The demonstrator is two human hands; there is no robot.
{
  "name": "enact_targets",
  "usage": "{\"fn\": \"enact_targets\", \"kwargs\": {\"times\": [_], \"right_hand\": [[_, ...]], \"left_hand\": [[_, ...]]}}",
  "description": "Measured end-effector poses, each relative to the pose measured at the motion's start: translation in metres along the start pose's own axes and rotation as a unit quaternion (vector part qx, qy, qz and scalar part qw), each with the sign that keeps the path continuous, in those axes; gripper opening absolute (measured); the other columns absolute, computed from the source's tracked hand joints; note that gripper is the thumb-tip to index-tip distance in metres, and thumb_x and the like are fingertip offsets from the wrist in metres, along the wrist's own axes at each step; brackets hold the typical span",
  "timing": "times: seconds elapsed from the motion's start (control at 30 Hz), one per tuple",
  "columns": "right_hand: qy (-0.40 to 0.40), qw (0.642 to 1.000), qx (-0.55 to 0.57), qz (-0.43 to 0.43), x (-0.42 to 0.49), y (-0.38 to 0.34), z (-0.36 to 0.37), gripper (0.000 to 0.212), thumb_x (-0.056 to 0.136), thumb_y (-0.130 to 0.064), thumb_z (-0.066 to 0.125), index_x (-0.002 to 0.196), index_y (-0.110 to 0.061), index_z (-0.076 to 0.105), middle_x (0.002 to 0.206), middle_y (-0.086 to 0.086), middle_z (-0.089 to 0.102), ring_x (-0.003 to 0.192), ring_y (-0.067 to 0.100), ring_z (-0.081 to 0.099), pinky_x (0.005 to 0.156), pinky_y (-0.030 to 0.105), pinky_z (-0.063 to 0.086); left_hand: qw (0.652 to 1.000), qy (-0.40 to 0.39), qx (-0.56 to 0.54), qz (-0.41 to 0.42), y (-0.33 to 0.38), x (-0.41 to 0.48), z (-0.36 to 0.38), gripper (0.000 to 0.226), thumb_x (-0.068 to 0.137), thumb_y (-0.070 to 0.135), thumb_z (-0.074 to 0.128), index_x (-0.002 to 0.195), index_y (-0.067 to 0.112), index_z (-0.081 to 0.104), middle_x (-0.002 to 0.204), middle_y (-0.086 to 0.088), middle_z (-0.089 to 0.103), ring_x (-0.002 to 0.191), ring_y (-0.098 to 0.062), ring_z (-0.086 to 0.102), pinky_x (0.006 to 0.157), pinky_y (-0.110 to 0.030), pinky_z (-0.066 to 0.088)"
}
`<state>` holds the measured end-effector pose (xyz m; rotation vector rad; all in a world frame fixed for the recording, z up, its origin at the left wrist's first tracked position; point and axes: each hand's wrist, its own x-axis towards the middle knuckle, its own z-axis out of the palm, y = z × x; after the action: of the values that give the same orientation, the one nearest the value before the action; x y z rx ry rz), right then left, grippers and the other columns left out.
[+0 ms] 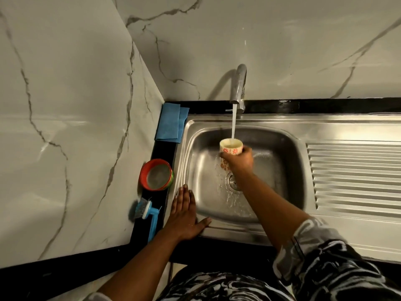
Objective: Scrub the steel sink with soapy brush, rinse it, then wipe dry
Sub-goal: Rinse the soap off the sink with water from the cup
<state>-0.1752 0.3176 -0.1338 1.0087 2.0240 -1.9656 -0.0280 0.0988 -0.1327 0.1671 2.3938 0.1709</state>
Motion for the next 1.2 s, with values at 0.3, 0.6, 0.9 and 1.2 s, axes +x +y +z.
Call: {"fn": "enact_targets", "kwargs": {"times": [0.3,0.6,0.9,1.2], "right_hand": [[-0.029,0.985,-0.1,-0.138,0.025,-0.041,-0.011,0.101,0.044,-0.044,0.097,0.131,-0.021,0.051,0.117,-0.004,0.067,0.103,0.016,0.067,0.093,0.042,0.058],[-0.064,0.974,-0.114,-0.183,0.024,-0.058,-0.022,0.106,0.046,-0.046,0.099,0.137,-0.023,0.049,0.123,-0.006,0.064,0.111,0.014,0.065,0.095,0.041,0.059],[-0.063,0.973,-0.103,-0.196,0.025,-0.06,-0.017,0.102,0.05,-0.039,0.101,0.136,-0.023,0.049,0.124,-0.006,0.064,0.111,0.013,0.065,0.094,0.041,0.059],[-0.062,0.974,-0.097,-0.195,0.027,-0.06,-0.017,0.099,0.053,-0.034,0.101,0.136,-0.022,0.048,0.124,-0.005,0.064,0.11,0.014,0.064,0.093,0.039,0.059]], "left_hand": [[1.0,-0.03,-0.007,-0.001,0.0,0.002,-0.004,0.124,0.094,0.085,0.036,0.157,0.007,-0.035,0.151,-0.013,-0.059,0.14,-0.029,-0.056,0.124,-0.048,-0.026],[0.999,-0.036,-0.008,0.006,0.001,0.0,-0.007,0.124,0.094,0.084,0.037,0.155,0.007,-0.038,0.147,-0.012,-0.063,0.138,-0.028,-0.058,0.122,-0.047,-0.028],[0.999,-0.045,-0.008,0.002,0.002,0.002,-0.009,0.125,0.094,0.085,0.038,0.156,0.007,-0.038,0.145,-0.012,-0.064,0.137,-0.028,-0.059,0.123,-0.048,-0.027],[0.999,-0.043,-0.007,-0.003,0.002,0.003,-0.009,0.126,0.093,0.084,0.04,0.156,0.007,-0.037,0.146,-0.011,-0.064,0.137,-0.028,-0.058,0.122,-0.045,-0.028]]}}
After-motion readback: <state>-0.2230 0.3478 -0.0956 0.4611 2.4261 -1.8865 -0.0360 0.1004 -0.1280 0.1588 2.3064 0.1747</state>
